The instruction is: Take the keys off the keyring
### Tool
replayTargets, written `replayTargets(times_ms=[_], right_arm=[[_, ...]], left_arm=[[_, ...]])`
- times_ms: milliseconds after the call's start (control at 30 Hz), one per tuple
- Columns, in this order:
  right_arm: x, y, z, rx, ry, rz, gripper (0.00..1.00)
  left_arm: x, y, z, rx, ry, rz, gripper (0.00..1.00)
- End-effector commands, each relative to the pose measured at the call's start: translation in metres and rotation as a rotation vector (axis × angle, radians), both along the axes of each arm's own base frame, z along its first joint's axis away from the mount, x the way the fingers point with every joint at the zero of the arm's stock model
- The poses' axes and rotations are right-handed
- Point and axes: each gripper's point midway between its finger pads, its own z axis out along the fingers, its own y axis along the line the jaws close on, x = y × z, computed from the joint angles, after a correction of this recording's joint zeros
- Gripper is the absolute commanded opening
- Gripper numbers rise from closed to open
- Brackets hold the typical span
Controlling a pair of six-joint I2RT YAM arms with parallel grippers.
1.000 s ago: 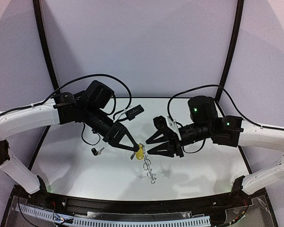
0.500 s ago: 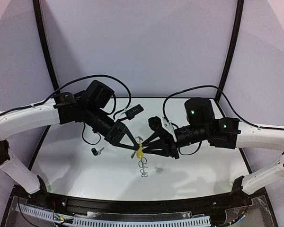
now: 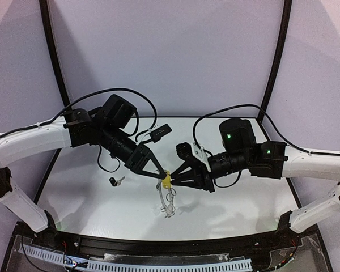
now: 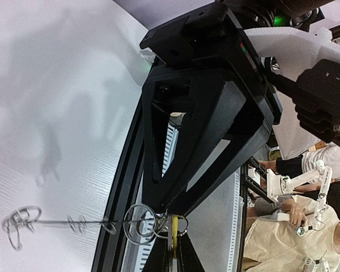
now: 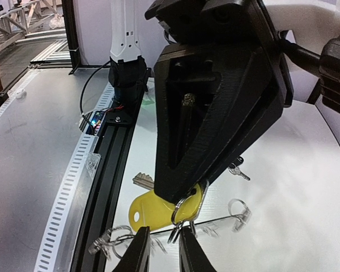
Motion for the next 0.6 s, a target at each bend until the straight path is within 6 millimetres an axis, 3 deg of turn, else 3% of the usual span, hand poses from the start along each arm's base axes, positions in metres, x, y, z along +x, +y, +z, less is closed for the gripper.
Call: replayTargets(times_ms=[0,233,367,567], right_arm=[[-0.007,0.006,-0.002,-0.011,0.02,0.038,0.2],[-0.003,0.009,0.007,0.034,-0.016,0.024,0.14],[0.0,0.01,0.007,0.029,-0.021,0.013,0.01],[0.005,0.009,0.014,0.055,-0.03,-0.019,0.0]], left_arm=[[-0.005,-0.006,0.029,-0.089,-0.048,-0.055,0.01],[-0.009,-0.006,0.031,-0.098,-0.029,-0.083,0.01],[-0.01,-0.006,0.033,-0.107,-0.025,-0.09,0.01],[-0.011,-0.005,0.035,-0.115,-0.029,-0.084,0.01]])
